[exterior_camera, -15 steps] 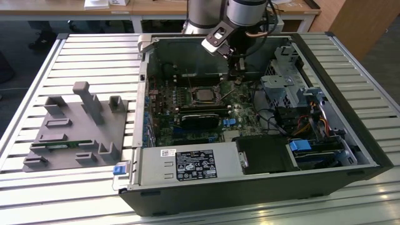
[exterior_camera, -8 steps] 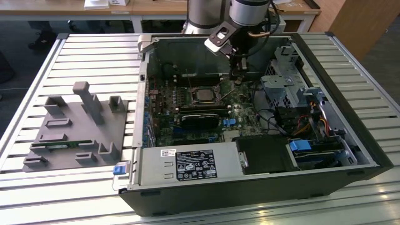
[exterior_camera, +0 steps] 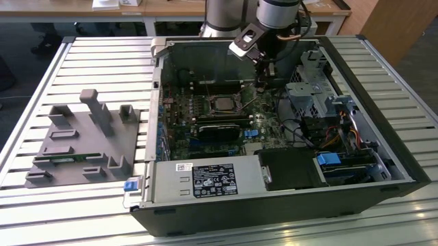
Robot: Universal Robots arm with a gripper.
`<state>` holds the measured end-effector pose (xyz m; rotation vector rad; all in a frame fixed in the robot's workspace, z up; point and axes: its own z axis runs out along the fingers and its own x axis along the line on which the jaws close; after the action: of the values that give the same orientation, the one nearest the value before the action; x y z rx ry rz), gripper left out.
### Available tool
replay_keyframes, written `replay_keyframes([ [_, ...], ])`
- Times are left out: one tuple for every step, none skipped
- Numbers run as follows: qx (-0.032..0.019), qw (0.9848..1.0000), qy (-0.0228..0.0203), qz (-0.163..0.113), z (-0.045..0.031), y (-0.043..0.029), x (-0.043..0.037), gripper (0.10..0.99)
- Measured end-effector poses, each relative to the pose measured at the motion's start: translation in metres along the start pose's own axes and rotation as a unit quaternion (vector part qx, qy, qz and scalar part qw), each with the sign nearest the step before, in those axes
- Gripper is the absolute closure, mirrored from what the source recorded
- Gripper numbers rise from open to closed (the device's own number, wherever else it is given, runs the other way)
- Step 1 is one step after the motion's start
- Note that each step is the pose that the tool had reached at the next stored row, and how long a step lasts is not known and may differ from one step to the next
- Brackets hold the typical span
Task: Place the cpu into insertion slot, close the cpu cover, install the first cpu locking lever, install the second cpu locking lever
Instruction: 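Close the cpu cover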
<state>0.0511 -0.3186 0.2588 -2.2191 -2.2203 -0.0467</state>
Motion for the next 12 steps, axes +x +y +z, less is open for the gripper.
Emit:
replay_keyframes([
  [0.0001, 1.0000, 0.0000, 0.000, 0.0001, 0.0017, 0.0002, 0.969],
  [0.0003, 1.0000, 0.0000, 0.000, 0.0003, 0.0031, 0.0004, 0.969],
  [0.0004, 1.0000, 0.0001, 0.000, 0.0007, 0.0041, 0.0005, 0.969],
  [0.0004, 1.0000, 0.0002, 0.000, 0.0010, 0.0051, 0.0007, 0.969],
  [0.0006, 1.0000, 0.0000, 0.000, 0.0012, 0.0061, 0.0007, 0.969],
  [0.0008, 1.0000, 0.0000, 0.000, 0.0016, 0.0072, 0.0009, 0.969],
  [0.0010, 1.0000, 0.0001, 0.000, 0.0021, 0.0081, 0.0010, 0.969],
  [0.0012, 1.0000, 0.0000, 0.000, 0.0027, 0.0090, 0.0010, 0.969],
  [0.0016, 1.0000, 0.0000, 0.000, 0.0036, 0.0098, 0.0009, 0.969],
  [0.0021, 1.0000, 0.0000, 0.000, 0.0049, 0.0101, 0.0009, 0.969],
  [0.0026, 1.0000, 0.0000, 0.000, 0.0068, 0.0101, 0.0009, 0.969],
  [0.0031, 1.0000, 0.0000, 0.000, 0.0086, 0.0100, 0.0008, 0.969],
])
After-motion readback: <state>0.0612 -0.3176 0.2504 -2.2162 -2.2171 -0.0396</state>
